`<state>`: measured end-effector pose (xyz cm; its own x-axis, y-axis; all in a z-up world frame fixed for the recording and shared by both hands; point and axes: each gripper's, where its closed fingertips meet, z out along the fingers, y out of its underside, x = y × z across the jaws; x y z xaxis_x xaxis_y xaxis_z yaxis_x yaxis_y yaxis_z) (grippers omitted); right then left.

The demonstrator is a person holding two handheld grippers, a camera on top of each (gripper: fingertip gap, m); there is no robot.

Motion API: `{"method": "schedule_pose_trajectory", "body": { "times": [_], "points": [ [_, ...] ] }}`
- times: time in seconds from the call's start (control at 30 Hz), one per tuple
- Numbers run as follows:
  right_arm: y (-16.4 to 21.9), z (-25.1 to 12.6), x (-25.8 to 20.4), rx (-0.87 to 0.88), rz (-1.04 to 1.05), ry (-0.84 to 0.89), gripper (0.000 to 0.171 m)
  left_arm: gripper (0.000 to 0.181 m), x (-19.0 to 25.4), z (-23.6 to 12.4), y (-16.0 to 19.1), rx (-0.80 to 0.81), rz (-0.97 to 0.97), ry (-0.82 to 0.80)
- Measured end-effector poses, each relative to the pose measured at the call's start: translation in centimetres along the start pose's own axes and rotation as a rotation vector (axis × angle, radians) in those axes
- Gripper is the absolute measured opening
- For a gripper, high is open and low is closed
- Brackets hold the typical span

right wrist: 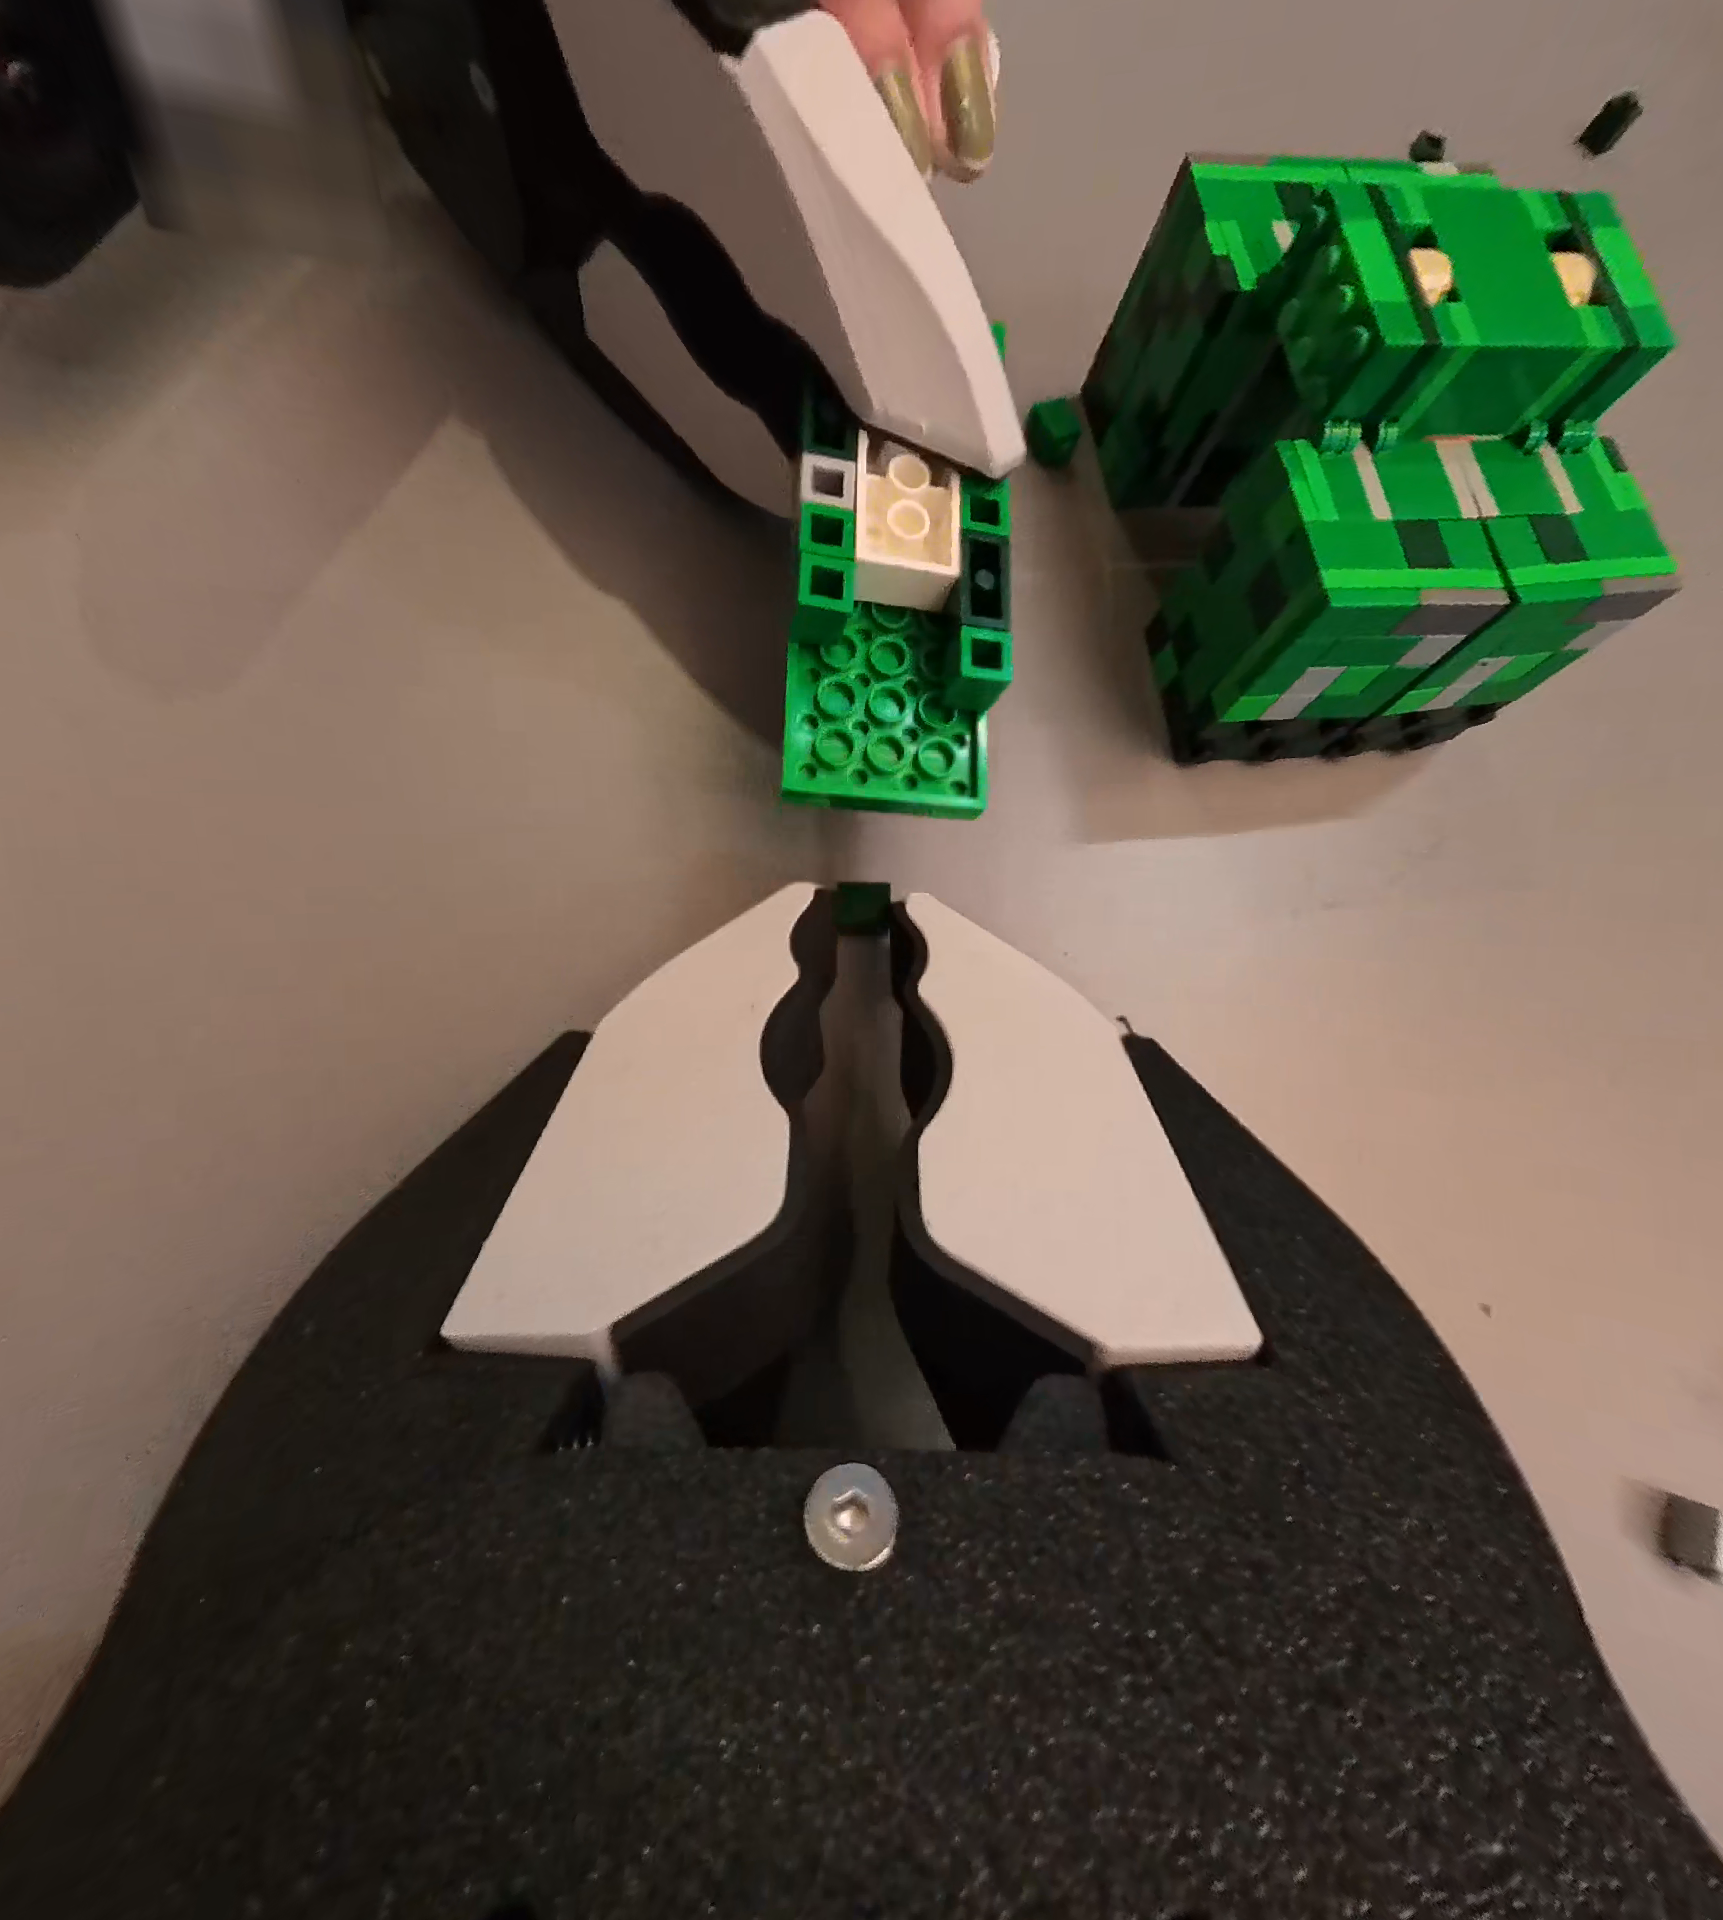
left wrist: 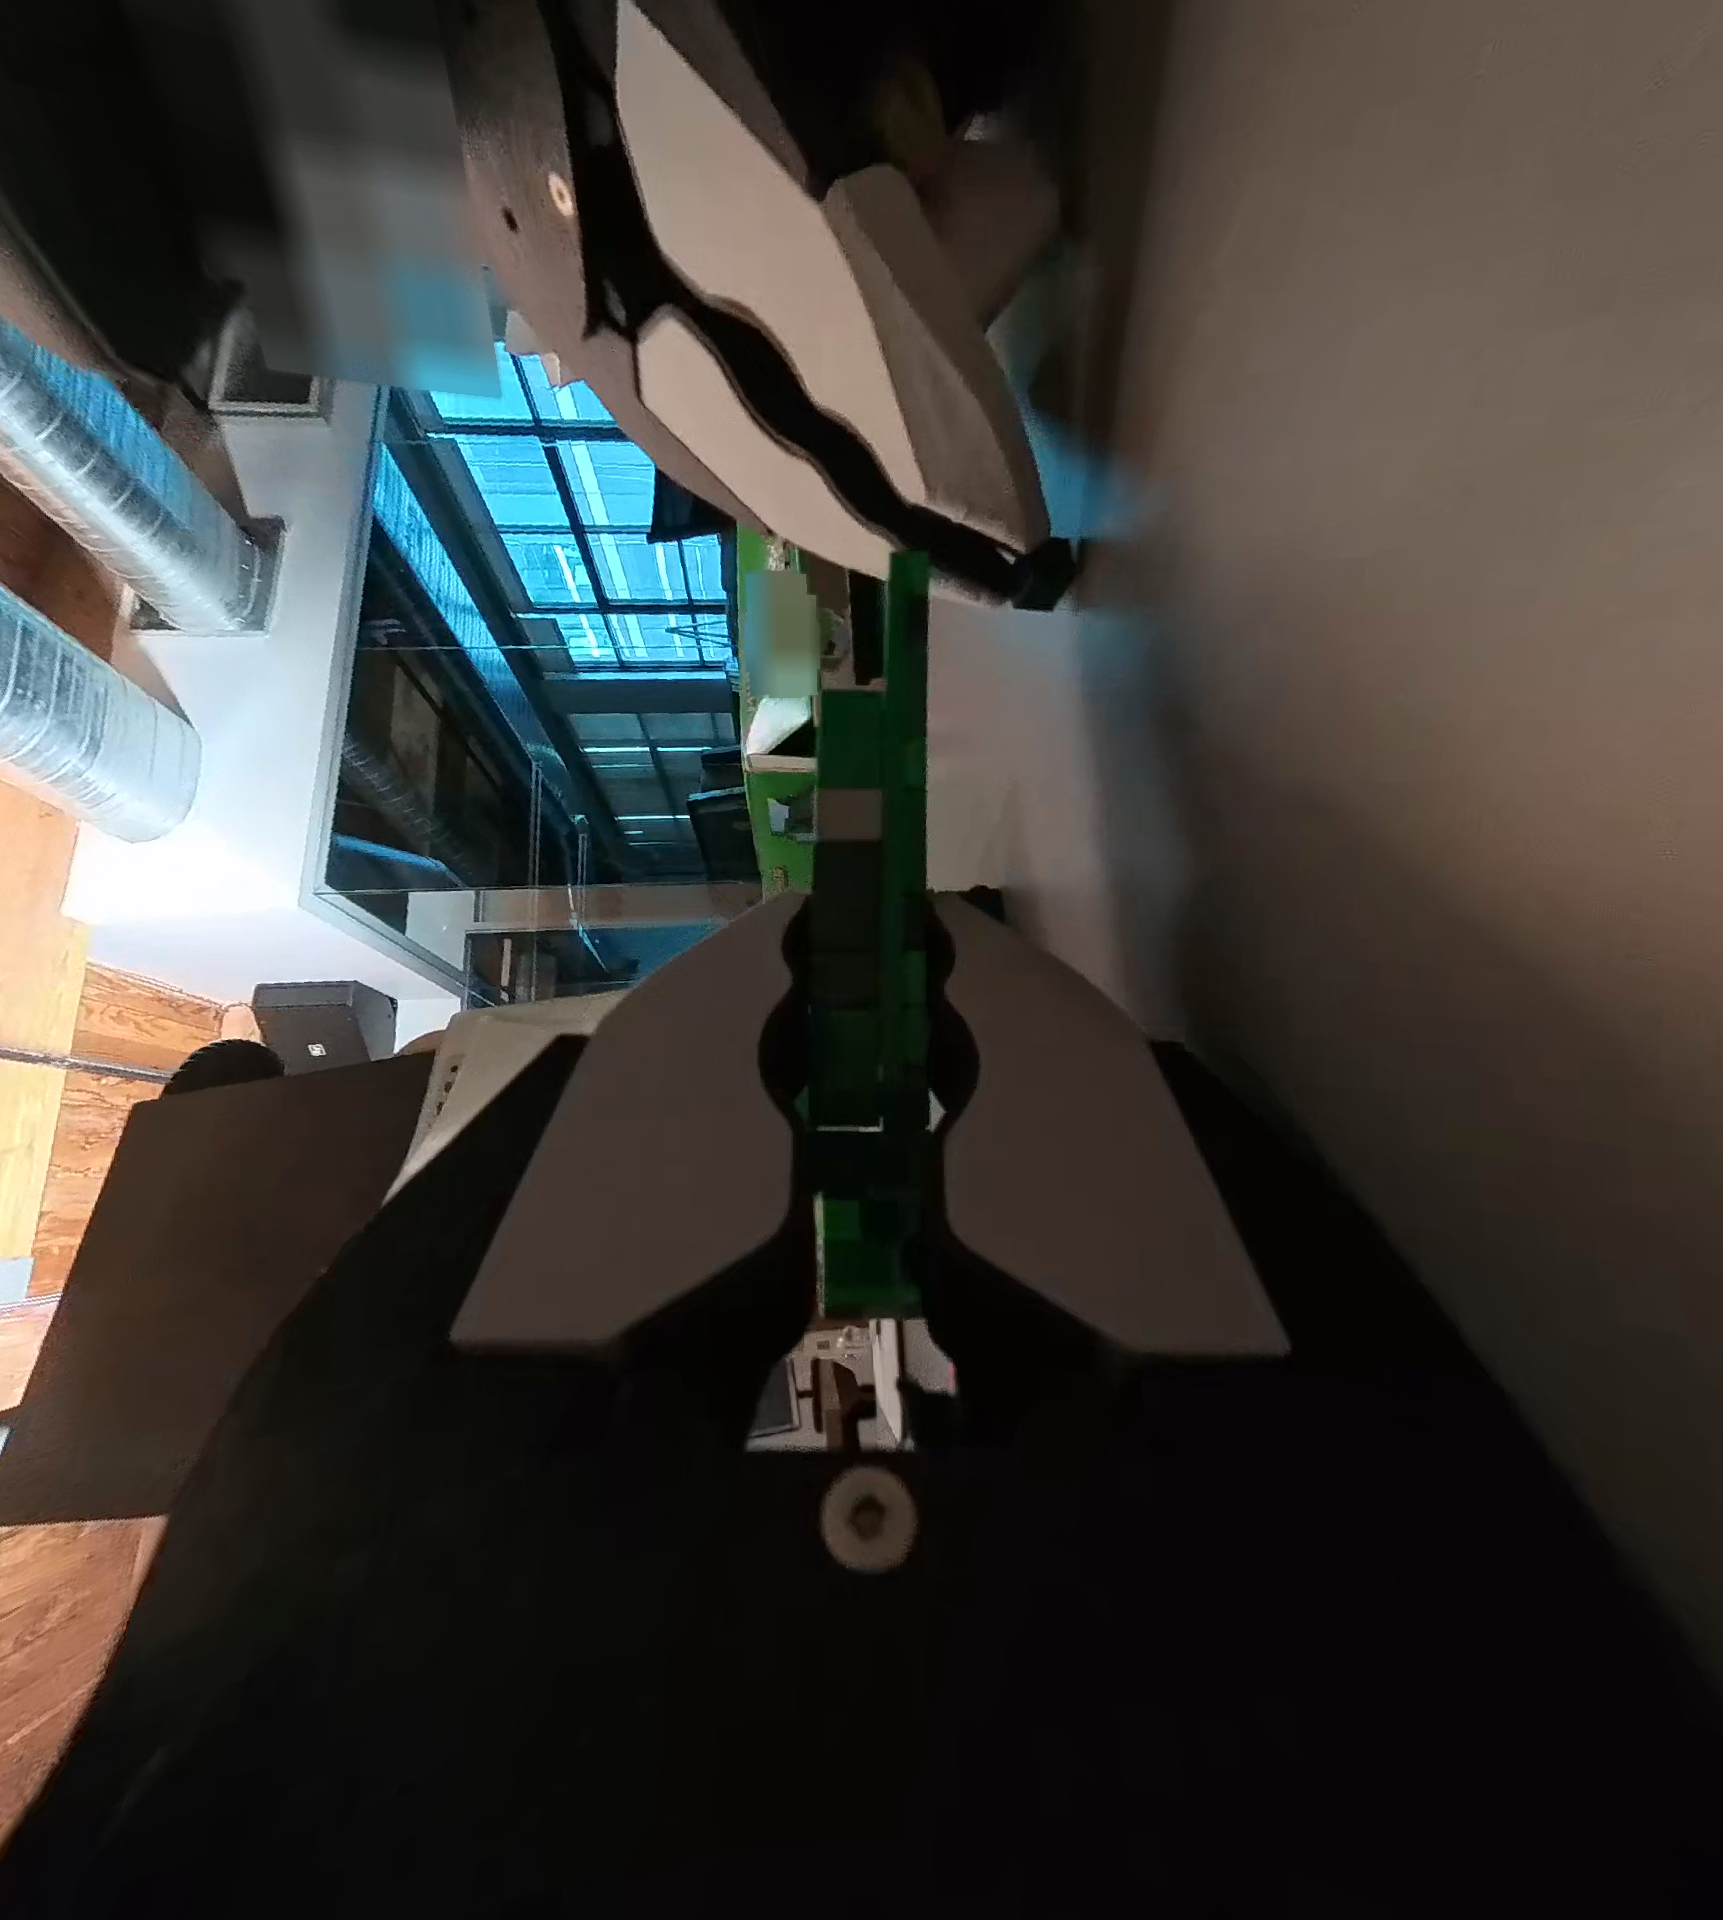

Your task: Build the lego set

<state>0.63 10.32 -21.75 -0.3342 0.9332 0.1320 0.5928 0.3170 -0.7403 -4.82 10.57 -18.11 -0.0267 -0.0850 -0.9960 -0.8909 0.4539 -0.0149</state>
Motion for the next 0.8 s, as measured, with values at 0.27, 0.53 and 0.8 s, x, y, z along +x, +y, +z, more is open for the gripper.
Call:
{"method": "schedule_pose_trajectory", "body": {
  "times": [0.27,0.53,0.8],
  "points": [
    [-1.8,-1.9,0.8,0.11,-0.078,0.084,0.009,0.017,0.5,0.0,0.2,-0.015,-0.04,0.054],
    [-3.7,-1.3,-0.5,0.209,-0.099,0.041,0.009,0.018,0.2,-0.1,-0.4,0.014,-0.024,0.014],
    [-3.7,-1.4,-0.2,0.243,-0.023,0.007,0.016,0.017,0.0,-0.1,-0.5,0.02,-0.031,0.004]
  ]
}}
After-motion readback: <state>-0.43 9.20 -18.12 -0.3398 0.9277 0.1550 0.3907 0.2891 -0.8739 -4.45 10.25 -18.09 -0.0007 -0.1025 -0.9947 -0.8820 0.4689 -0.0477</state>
